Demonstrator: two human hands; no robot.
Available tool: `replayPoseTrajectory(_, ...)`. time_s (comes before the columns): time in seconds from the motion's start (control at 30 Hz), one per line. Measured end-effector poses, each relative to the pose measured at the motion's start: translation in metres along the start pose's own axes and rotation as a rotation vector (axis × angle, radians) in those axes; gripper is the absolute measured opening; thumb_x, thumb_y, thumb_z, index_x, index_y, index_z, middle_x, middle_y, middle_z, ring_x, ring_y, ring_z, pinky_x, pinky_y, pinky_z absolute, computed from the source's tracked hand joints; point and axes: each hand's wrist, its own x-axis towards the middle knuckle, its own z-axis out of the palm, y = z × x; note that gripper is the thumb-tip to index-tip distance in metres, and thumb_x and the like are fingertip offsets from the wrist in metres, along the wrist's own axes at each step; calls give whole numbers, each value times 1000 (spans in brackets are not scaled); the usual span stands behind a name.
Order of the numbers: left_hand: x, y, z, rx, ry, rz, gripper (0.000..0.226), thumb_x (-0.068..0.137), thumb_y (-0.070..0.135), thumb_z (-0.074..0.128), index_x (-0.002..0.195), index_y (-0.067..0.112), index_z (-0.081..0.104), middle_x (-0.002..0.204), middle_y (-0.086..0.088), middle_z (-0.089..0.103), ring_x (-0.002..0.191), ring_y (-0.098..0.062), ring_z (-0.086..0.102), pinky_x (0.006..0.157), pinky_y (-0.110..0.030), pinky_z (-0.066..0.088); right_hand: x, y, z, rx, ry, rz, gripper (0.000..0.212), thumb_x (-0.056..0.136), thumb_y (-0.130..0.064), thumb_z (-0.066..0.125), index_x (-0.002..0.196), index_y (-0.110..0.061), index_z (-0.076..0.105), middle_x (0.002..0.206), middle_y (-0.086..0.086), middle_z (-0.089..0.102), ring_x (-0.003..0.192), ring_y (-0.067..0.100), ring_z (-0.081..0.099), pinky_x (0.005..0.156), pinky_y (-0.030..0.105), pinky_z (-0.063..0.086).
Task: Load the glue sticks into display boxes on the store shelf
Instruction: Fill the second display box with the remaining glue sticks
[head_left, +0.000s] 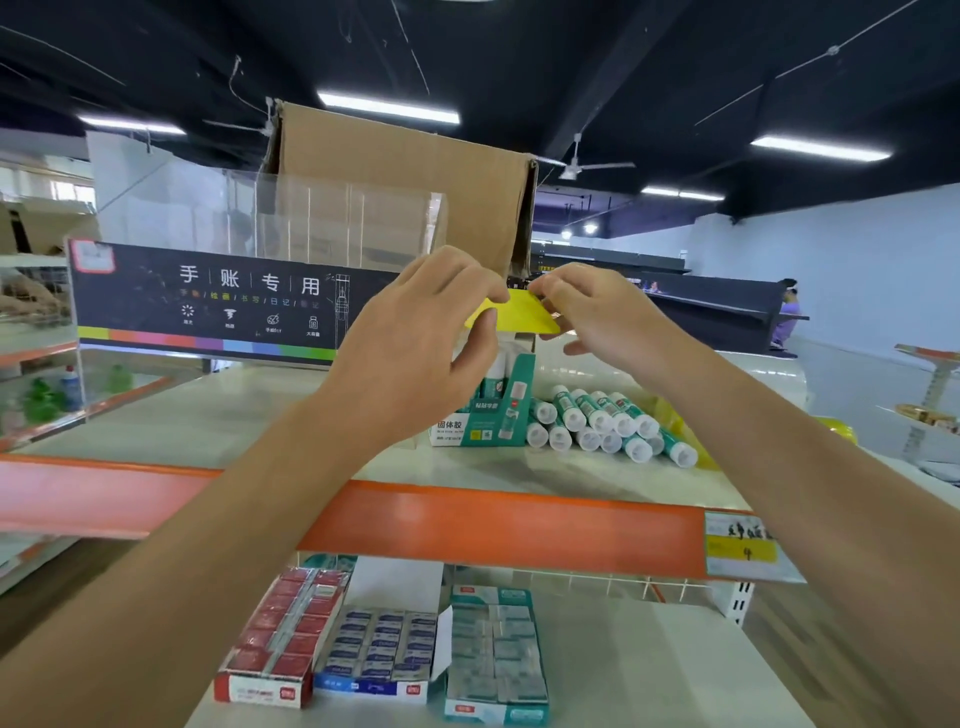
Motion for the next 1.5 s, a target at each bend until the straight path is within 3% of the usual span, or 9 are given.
replayPoseTrajectory(0.17, 2, 3, 2, 53, -40, 1, 20, 88, 20, 45, 98, 13, 60, 86, 1, 60, 78, -16, 54, 66, -23, 37, 7, 7, -2, -145, 1, -96, 30, 94, -43, 52, 104, -16, 62, 92, -2, 66, 87, 14, 63, 81, 37, 52)
replayPoseTrajectory(0.3, 0, 2, 6, 95, -110, 10, 18, 85, 22, 46, 96, 16, 60, 85, 3, 58, 77, -18, 55, 58, -32, 47, 9, 12, 0, -216, -44, -167, 25, 85, -45, 65, 96, -22, 61, 94, -11, 62, 84, 7, 59, 67, 20, 44)
replayPoseTrajectory(0.47, -1, -4, 13, 148, -218, 43, 21, 76, 11, 66, 97, 12, 61, 93, -6, 57, 90, -28, 56, 65, -41, 51, 13, 19, 4, -231, -231, -198, 32, 78, -44, 73, 104, -32, 59, 107, -14, 62, 98, 6, 61, 84, 27, 50)
replayPoseTrajectory(0.7, -5, -2, 29, 321, -333, 44, 38, 53, 4, 82, 86, 7, 62, 77, -10, 59, 70, -31, 58, 51, -36, 50, 11, 24, 14, -310, -228, -319, 36, 70, -32, 82, 97, -23, 61, 102, -6, 63, 95, 10, 58, 83, 27, 48)
replayPoseTrajectory(0.83, -4, 0, 34, 388, -384, 54, 44, 41, 2, 86, 78, 9, 62, 64, -6, 57, 57, -28, 57, 48, -30, 43, 21, 24, 5, -333, -314, -300, 31, 73, -43, 76, 97, -28, 62, 102, -14, 66, 96, 3, 62, 84, 25, 49)
replayPoseTrajectory(0.97, -3, 0, 32, 423, -427, 41, 50, 37, 1, 88, 78, 11, 63, 65, -4, 57, 56, -26, 57, 44, -28, 40, 40, 24, -8, -192, -261, -269, 13, 91, -26, 62, 101, -21, 67, 95, -10, 66, 84, 1, 61, 76, 16, 45)
replayPoseTrajectory(1.13, 1, 13, 25, 539, -427, 56, 47, 28, -11, 72, 68, 11, 59, 58, -4, 51, 44, -23, 50, 43, -21, 17, 72, 31, 4, -469, -271, -209, 29, 92, -43, 56, 113, -24, 60, 107, -5, 60, 100, 14, 58, 90, 33, 48)
replayPoseTrajectory(1.23, 1, 14, 26, 543, -433, 64, 42, 33, -13, 66, 68, 8, 60, 59, -7, 51, 44, -26, 49, 42, -22, 18, 87, 37, 14, -561, -380, -148, 45, 91, -51, 55, 126, -24, 55, 115, -3, 58, 102, 14, 55, 91, 32, 46)
replayPoseTrajectory(1.5, 2, 15, 26, 588, -462, 63, 48, 28, -12, 67, 70, 9, 57, 60, -6, 50, 47, -24, 48, 45, -24, 13, 106, 36, 24, -602, -539, -121, 41, 89, -41, 61, 121, -18, 52, 112, -4, 56, 100, 16, 54, 82, 27, 43)
